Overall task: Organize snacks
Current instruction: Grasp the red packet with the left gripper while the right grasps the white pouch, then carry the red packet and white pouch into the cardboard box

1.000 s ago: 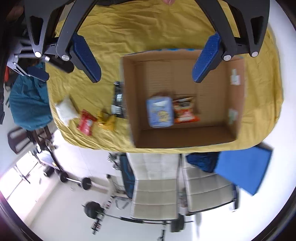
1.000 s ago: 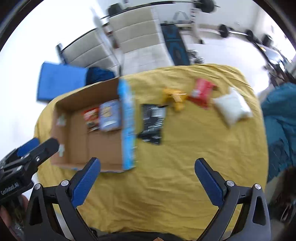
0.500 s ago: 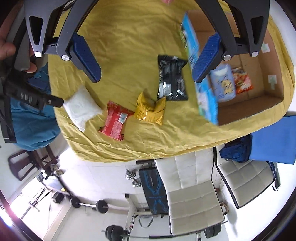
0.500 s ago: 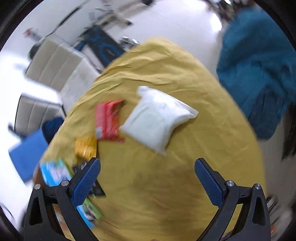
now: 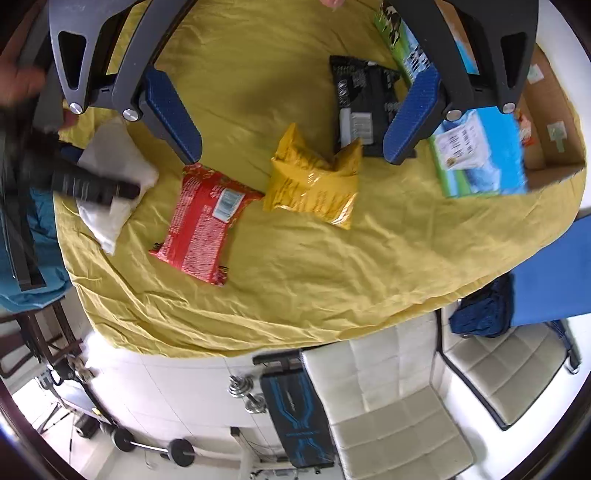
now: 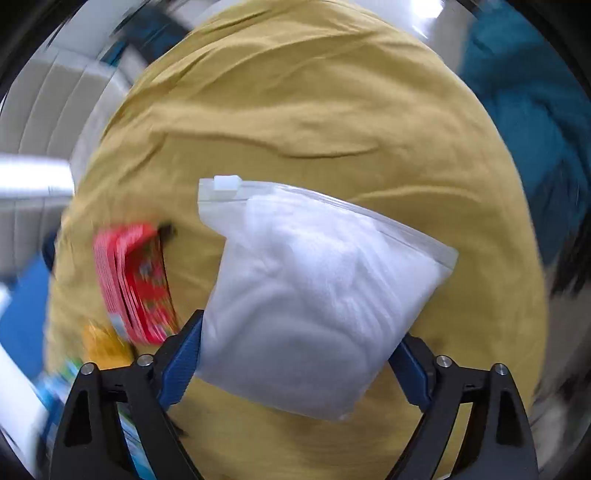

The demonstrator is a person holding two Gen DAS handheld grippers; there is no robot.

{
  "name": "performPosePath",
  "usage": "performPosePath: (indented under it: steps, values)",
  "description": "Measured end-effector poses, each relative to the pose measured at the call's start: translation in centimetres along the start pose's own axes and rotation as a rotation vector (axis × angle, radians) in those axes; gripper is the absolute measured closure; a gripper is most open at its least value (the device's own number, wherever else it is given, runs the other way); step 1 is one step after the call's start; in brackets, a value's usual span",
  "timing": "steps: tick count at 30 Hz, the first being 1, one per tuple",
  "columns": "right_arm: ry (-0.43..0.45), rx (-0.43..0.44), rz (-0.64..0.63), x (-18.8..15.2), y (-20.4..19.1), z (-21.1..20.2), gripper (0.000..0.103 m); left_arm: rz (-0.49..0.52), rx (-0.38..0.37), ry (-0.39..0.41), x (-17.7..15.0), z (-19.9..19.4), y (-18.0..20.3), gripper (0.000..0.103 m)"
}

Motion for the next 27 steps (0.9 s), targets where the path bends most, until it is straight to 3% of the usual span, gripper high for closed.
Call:
performPosePath:
  steps: [6, 13, 14, 17, 22, 27]
  values:
    - [0.020, -0.220, -0.285, -1.5, 0.3, -0.6, 0.018, 0.017, -0.072, -0.054, 1.8, 2.8, 2.4, 0.002]
    - [-0.025, -0.152, -0.245, -1.3, 1.7, 0.2, 0.020, 0.115, -0.123, -0.164, 3.6, 6.9, 6.4, 0.002]
    - [-0.027, -0.146, -0.238, -0.8, 1.9, 0.0, 0.020, 0.121, -0.135, -0.179, 3.7, 7.6, 6.8, 0.007]
    - [-0.032, -0.136, -0.222, 0.0, 2.6, -0.2, 0.022, 0.128, -0.139, -0.197, 3.9, 8.8, 7.2, 0.055]
    - [-0.024, -0.109, -0.228, 0.5, 3.6, -1.1, 0.027, 0.104, -0.110, -0.156, 2.6, 8.4, 6.8, 0.058]
    - [-0.041, -0.102, -0.266, -1.6, 5.3, -1.3, 0.028, 0.123, -0.081, -0.151, -2.0, 7.0, 6.9, 0.060]
Point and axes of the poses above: each gripper's, at about its wrist camera, not at the fingertips, and z roughly the way its jaws point, y to its right, x to its top, the point moved 7 cm from there along z, roughly the way its jaws point
